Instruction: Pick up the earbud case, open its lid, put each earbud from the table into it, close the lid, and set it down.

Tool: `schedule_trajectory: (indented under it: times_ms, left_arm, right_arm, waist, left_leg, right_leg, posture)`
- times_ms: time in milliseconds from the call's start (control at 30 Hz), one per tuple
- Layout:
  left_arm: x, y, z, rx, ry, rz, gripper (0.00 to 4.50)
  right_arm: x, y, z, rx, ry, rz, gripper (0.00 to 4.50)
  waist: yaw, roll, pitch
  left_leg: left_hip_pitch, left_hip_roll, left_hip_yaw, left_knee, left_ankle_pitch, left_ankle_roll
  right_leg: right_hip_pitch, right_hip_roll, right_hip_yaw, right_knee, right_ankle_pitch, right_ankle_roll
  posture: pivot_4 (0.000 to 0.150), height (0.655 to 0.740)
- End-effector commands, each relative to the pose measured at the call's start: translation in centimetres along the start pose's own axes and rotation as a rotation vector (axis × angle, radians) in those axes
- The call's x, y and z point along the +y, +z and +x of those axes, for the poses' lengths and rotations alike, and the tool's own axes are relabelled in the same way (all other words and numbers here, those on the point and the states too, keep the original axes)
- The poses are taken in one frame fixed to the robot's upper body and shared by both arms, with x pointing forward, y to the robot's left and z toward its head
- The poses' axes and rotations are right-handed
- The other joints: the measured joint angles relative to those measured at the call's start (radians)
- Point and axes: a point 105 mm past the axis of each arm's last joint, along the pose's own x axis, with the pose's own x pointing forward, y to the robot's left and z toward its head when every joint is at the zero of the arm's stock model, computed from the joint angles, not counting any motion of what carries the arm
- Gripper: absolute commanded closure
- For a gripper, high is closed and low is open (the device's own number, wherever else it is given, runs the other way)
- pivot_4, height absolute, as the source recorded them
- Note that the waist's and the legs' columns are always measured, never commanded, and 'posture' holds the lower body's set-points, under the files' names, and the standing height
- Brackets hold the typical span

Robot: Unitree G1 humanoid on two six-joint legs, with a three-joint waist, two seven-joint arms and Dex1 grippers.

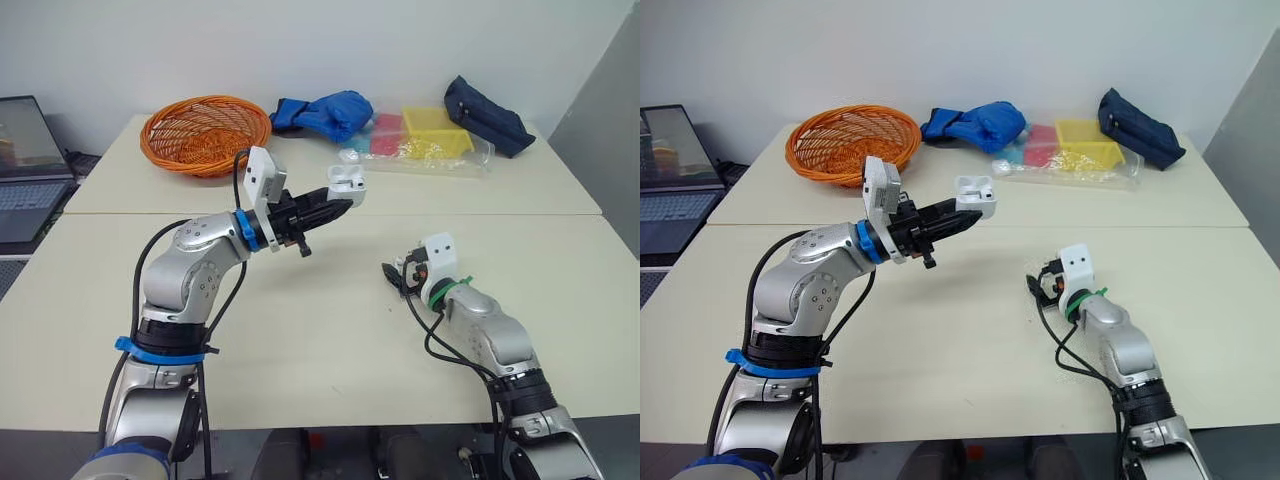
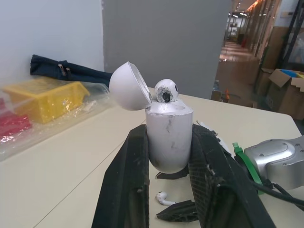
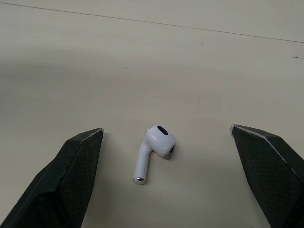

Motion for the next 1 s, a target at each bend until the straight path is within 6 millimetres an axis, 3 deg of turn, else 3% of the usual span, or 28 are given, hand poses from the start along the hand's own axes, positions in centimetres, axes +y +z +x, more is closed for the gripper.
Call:
schedule_trajectory:
  times_ms: [33,100,433,733,800,900,1000]
  left_arm:
    - [-0.5,1.6,0.4,-0.042,-0.035,0.040,3.76]
    - [-0.6,1.5,0.5,-0.039,-0.039,0.040,3.76]
    - [-0.5,1.3,0.5,-0.039,-0.040,0.034,3.76]
    - [-0.6,1.2,0.6,-0.041,-0.044,0.028,3.76]
    - [-0.8,1.1,0.5,-0.033,-0.052,0.032,3.76]
    - [-1.2,0.7,0.6,-0.026,-0.070,0.023,3.76]
    - [-1.3,0.6,0.6,-0.029,-0.070,0.012,3.76]
  right_arm:
    - [-0.3,-0.9,0.5,0.023,-0.023,-0.018,0.18]
    - [0.0,-1.2,0.6,0.029,-0.012,-0.025,0.60]
    - [1.5,-1.5,0.8,0.013,0.033,-0.061,4.07]
    - [0.7,-1.4,-0.7,0.002,0.096,-0.094,4.09]
    - [0.2,-0.6,-3.2,0.003,0.209,-0.201,4.09]
    - [-2.3,-0.5,-8.4,0.124,0.353,-0.358,4.09]
    - [-4.3,-0.2,-11.4,0.228,0.421,-0.425,4.09]
  waist:
    - [-0.001,0.000,0.000]
    - [-0.001,0.000,0.000]
    - [-0.001,0.000,0.000]
    - [0.000,0.000,0.000]
    - [0.004,0.000,0.000]
    - [0.021,0.001,0.000]
    - [0.024,0.000,0.001]
  left_leg:
    - [0.001,0.000,0.000,0.000,0.000,0.000]
    - [0.003,0.000,0.001,0.000,0.000,0.000]
    - [0.005,0.001,0.001,-0.001,0.001,0.001]
    - [0.004,0.001,0.000,-0.002,0.001,0.001]
    - [0.004,0.001,0.000,-0.002,0.001,0.001]
    - [0.000,-0.003,-0.001,-0.001,0.000,0.001]
    - [-0.001,-0.003,0.001,0.000,0.000,0.001]
  right_leg:
    - [0.000,0.000,0.000,0.000,0.000,0.000]
    - [0.002,0.000,0.001,0.001,0.000,0.000]
    - [0.003,0.002,0.001,0.001,0.000,0.000]
    - [0.003,0.002,0.001,0.001,0.000,0.000]
    - [0.002,0.001,0.001,0.000,0.000,0.000]
    - [0.001,-0.002,-0.001,0.000,0.000,0.000]
    - [0.001,-0.003,0.000,-0.004,0.000,0.001]
  posture:
    - [0.150,0.7400]
    - [0.150,0.7400]
    - [0.150,0.7400]
    - [0.150,0.7400]
    - [0.150,0.7400]
    - [0.150,0.7400]
    - [0.150,0.7400]
